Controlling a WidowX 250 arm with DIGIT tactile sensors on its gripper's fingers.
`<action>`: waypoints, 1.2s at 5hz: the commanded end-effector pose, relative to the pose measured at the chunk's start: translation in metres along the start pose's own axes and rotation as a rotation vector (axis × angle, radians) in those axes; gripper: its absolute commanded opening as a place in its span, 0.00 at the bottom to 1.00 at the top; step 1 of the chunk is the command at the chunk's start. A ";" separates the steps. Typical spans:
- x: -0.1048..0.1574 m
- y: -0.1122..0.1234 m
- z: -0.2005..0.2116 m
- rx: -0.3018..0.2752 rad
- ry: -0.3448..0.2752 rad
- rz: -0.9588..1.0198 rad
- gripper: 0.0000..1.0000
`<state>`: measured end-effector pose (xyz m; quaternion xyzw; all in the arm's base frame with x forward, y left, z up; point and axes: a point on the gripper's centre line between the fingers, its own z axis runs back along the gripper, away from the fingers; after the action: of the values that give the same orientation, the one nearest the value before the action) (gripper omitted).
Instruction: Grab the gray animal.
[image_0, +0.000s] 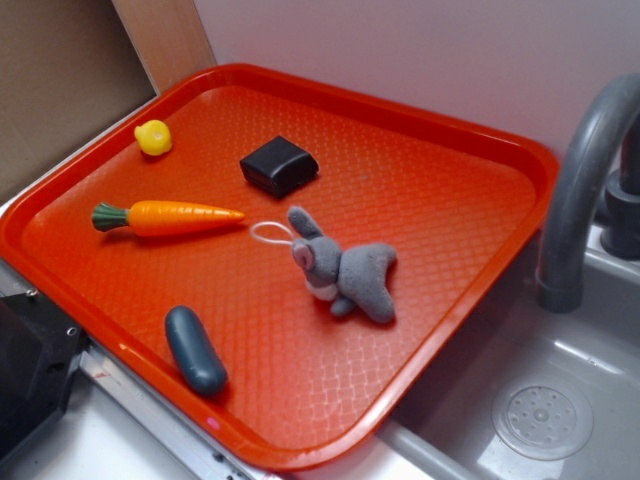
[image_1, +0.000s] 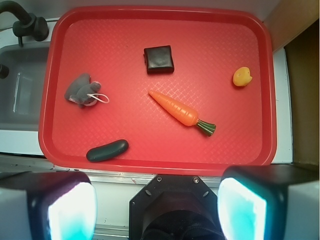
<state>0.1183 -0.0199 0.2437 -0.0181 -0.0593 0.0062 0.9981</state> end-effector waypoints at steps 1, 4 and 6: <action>0.000 0.000 0.000 0.000 0.000 0.000 1.00; 0.070 -0.063 -0.058 -0.189 -0.200 -0.739 1.00; 0.080 -0.115 -0.116 -0.216 -0.114 -0.973 1.00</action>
<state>0.2153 -0.1254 0.1265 -0.0937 -0.0872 -0.4584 0.8795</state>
